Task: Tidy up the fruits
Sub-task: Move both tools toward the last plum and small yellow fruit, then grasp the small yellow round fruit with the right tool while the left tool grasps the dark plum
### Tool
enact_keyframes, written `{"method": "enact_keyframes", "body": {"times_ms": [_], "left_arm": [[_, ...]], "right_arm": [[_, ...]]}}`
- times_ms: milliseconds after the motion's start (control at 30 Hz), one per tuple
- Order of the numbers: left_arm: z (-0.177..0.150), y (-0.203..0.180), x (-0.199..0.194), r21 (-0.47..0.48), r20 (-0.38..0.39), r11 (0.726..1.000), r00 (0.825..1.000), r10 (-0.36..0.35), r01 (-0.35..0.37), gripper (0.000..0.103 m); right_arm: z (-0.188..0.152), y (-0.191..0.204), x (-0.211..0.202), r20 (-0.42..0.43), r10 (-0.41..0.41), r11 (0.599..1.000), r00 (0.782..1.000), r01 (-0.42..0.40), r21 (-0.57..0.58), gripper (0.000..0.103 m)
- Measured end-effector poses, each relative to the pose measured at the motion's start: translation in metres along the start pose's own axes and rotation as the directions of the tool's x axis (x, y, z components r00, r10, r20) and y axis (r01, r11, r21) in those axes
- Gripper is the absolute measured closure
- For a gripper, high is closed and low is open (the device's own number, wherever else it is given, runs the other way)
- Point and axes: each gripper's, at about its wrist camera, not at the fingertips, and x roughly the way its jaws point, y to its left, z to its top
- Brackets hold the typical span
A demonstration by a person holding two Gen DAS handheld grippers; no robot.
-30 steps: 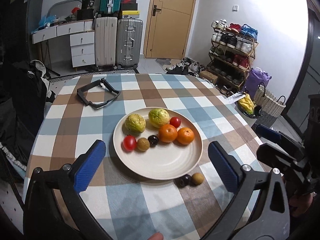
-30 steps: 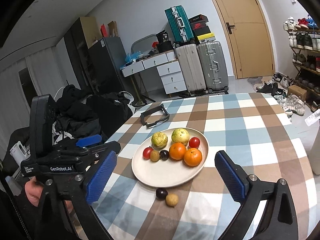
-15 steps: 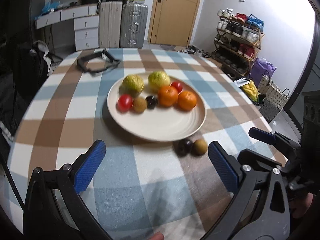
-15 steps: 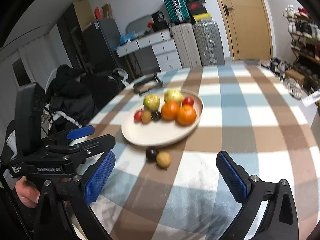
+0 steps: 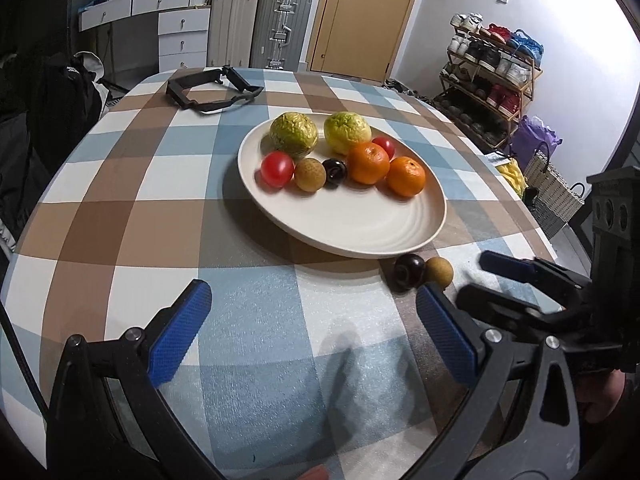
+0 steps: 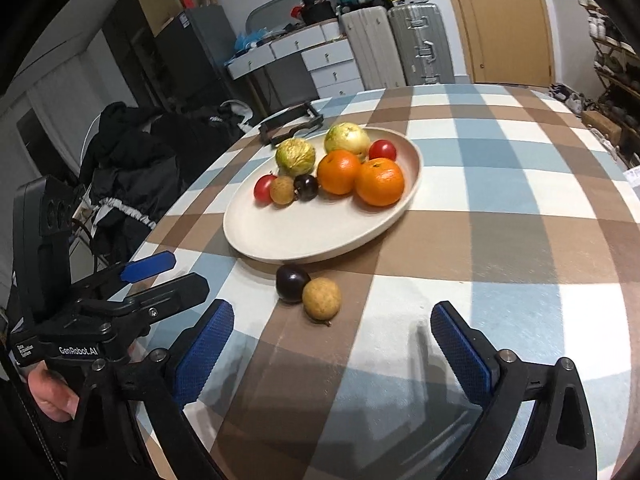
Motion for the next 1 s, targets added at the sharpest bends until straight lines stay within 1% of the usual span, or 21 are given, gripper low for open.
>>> {"method": "enact_keyframes", "body": {"times_ms": [33, 67, 133, 233, 400, 467, 533, 667, 800, 1000], "left_arm": [[0.001, 0.0, 0.001, 0.001, -0.003, 1.0, 1.0, -0.002, 0.002, 0.001], [0.002, 0.0, 0.001, 0.004, -0.005, 1.0, 1.0, -0.007, 0.007, 0.001], [0.004, -0.001, 0.001, 0.008, 0.002, 1.0, 1.0, -0.005, 0.005, 0.001], [0.007, 0.0, 0.0, 0.002, 0.007, 1.0, 1.0, -0.007, 0.007, 0.001], [0.008, 0.001, 0.002, 0.003, 0.001, 1.0, 1.0, -0.002, 0.002, 0.001], [0.008, -0.001, 0.002, 0.008, 0.002, 1.0, 1.0, 0.001, -0.001, 0.001], [0.008, -0.002, 0.001, 0.012, 0.003, 1.0, 1.0, 0.002, -0.002, 0.001], [0.009, -0.003, 0.0, 0.016, 0.008, 1.0, 1.0, 0.006, -0.006, 0.001], [0.009, -0.004, -0.001, 0.014, 0.003, 1.0, 1.0, 0.001, -0.001, 0.001], [0.01, -0.018, 0.003, 0.039, -0.029, 0.998, 0.998, -0.046, 0.047, 0.001]], "right_arm": [[0.001, 0.002, 0.002, -0.009, 0.009, 1.0, 1.0, -0.009, -0.013, 0.022], [0.003, 0.003, 0.006, -0.022, 0.006, 0.999, 1.0, -0.006, -0.031, 0.028], [0.004, 0.004, 0.011, -0.039, -0.007, 0.999, 0.999, 0.005, -0.041, 0.029], [0.005, 0.004, 0.018, -0.063, 0.014, 0.999, 0.998, -0.017, -0.043, 0.042], [0.005, 0.008, 0.022, -0.076, 0.01, 0.998, 0.997, -0.014, -0.058, 0.057], [0.005, 0.008, 0.022, -0.077, 0.004, 0.998, 0.997, -0.009, -0.063, 0.073], [0.005, 0.007, 0.025, -0.089, -0.012, 0.998, 0.996, 0.006, -0.058, 0.078], [0.005, 0.004, 0.023, -0.083, 0.007, 0.999, 0.997, -0.01, -0.042, 0.079], [0.004, 0.003, 0.016, -0.051, 0.013, 0.999, 0.999, -0.015, -0.035, 0.079], [-0.001, -0.003, 0.001, -0.016, -0.01, 1.0, 1.0, 0.009, -0.026, 0.079]]}}
